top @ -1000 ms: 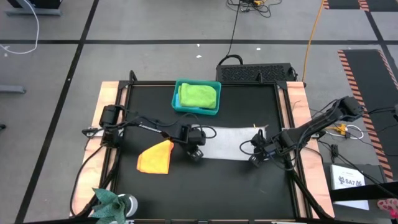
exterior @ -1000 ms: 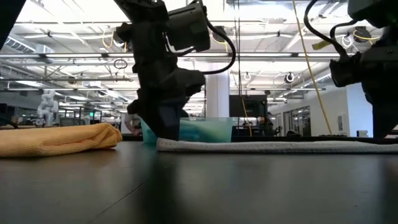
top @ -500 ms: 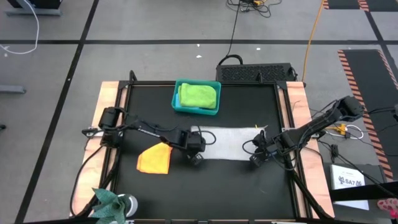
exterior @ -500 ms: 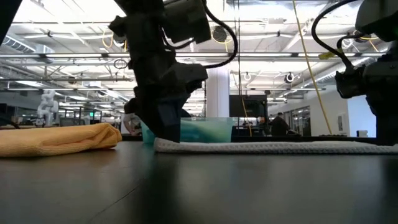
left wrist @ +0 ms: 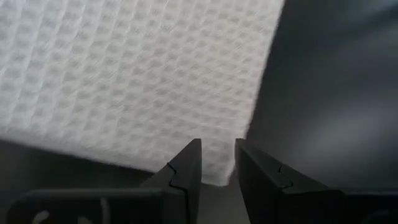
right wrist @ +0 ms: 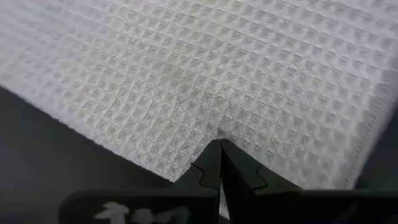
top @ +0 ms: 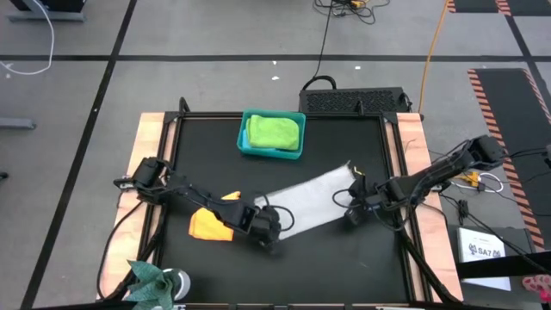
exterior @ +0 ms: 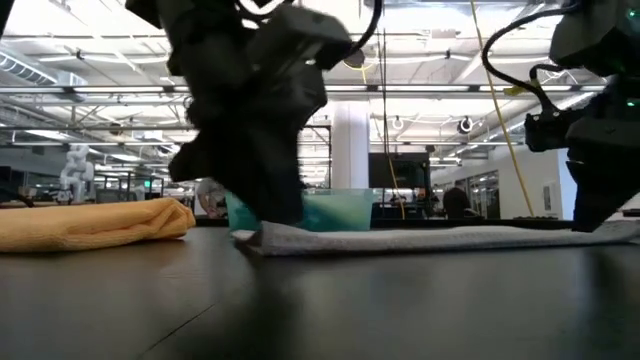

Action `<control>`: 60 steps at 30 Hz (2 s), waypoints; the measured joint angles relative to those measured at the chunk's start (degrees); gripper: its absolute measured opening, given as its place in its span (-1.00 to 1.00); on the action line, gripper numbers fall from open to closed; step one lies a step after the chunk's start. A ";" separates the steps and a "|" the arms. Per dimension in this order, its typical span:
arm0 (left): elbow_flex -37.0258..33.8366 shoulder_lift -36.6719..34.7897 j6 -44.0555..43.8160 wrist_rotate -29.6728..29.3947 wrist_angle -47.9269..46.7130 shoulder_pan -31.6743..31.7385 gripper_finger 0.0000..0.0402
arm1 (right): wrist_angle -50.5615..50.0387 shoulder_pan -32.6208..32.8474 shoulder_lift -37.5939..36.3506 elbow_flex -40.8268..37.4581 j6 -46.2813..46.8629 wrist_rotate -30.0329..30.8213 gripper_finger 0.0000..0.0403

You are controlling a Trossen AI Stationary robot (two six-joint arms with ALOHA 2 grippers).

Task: Fold microfiber towels
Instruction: Fold the gray towel

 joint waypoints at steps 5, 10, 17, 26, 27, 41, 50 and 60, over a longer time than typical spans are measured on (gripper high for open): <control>-0.02 -2.03 0.40 -0.86 5.19 1.51 -0.63 | 5.27 -0.07 -2.16 6.17 -3.93 -0.49 -1.00; 0.00 -6.09 6.29 -3.55 6.17 4.23 -0.94 | 18.14 -0.10 -1.38 8.11 -10.87 -1.40 -1.00; 0.00 -10.86 11.83 -10.96 1.02 8.65 -0.99 | 25.30 -0.88 8.04 8.05 -11.42 -2.63 -1.00; 0.00 -11.00 12.79 -8.49 -1.06 11.26 -0.99 | 32.12 -0.31 23.06 8.02 -9.53 -8.88 -1.00; 0.00 -11.00 13.08 -8.49 -1.22 11.26 -0.98 | 32.55 -0.27 23.89 8.05 -9.34 -9.33 -1.00; 0.00 -11.00 13.42 -7.89 -1.14 11.26 -0.97 | 21.83 6.72 22.82 8.23 -11.03 -19.73 -1.00; 0.00 -11.00 13.43 -7.86 -0.80 11.26 -0.98 | 3.85 7.21 9.81 7.73 -9.23 -15.67 -1.00; 0.00 -10.97 13.48 -7.86 -0.36 11.26 -0.99 | -13.35 4.36 -2.91 7.93 7.23 3.96 -1.00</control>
